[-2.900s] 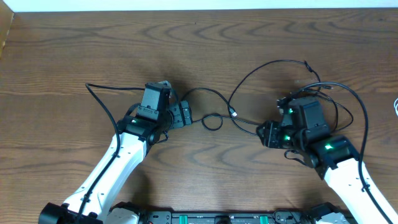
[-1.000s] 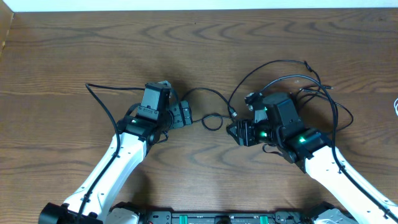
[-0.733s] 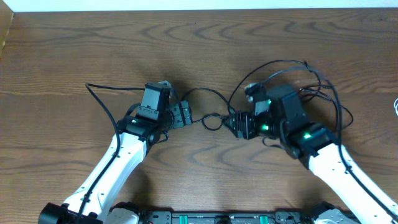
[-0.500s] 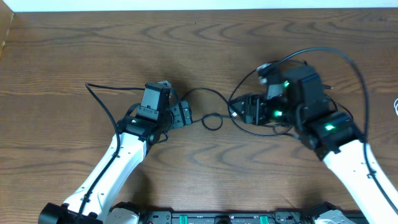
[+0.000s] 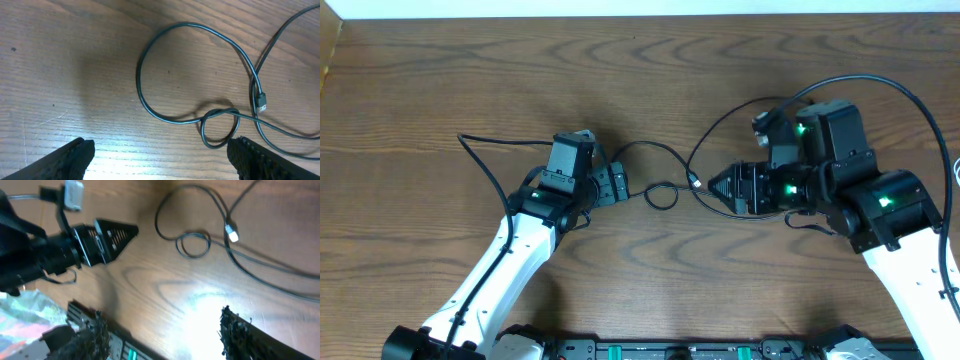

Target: Untangle cables

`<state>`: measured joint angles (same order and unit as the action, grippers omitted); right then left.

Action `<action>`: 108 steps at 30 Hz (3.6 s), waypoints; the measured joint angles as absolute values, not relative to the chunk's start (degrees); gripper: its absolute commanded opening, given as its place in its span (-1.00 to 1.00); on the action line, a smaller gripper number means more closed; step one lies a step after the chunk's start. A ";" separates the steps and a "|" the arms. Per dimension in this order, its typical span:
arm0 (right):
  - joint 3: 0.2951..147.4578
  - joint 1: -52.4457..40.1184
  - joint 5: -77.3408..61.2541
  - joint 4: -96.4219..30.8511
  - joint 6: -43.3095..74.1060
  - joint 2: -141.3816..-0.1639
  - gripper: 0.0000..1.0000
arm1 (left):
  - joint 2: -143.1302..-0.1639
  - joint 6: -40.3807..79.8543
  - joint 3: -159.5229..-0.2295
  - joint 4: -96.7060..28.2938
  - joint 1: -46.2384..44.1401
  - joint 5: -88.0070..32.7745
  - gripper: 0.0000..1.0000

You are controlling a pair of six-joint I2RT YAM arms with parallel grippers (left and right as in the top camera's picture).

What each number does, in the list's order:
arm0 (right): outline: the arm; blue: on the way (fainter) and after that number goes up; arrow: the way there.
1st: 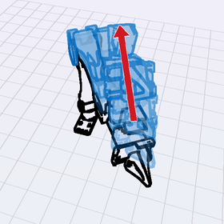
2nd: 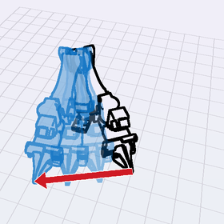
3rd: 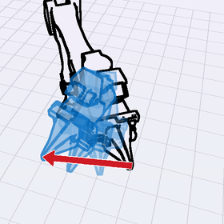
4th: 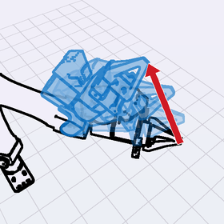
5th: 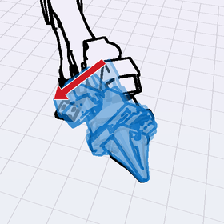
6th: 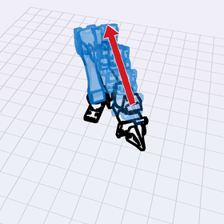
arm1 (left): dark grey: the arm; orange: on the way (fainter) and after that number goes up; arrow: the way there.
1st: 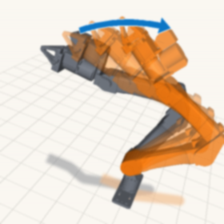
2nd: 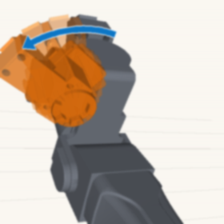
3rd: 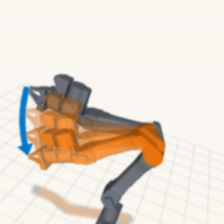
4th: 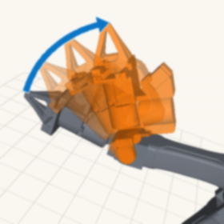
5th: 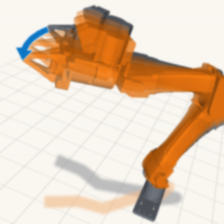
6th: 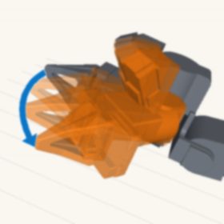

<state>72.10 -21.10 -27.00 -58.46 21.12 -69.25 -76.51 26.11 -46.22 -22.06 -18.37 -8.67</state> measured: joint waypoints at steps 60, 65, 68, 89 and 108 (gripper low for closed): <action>57.32 -21.12 -15.35 -43.22 27.00 -69.30 0.99 | -76.51 26.11 -46.22 -22.06 -18.37 -8.67 0.82; 54.74 -21.12 -15.33 -36.12 27.00 -69.56 0.99 | -76.51 26.11 -46.22 -22.06 -18.37 -8.67 0.83; 53.34 -21.12 -15.38 -34.76 27.22 -70.24 0.99 | -76.51 26.11 -46.22 -22.06 -18.37 -8.67 0.82; 47.09 -21.12 -15.59 -22.31 32.08 -86.35 0.99 | -76.51 26.11 -46.22 -22.06 -18.37 -8.67 0.83; 47.07 -21.12 -15.92 -16.32 27.33 -92.95 0.86 | -76.51 26.11 -46.22 -22.06 -18.37 -8.67 0.83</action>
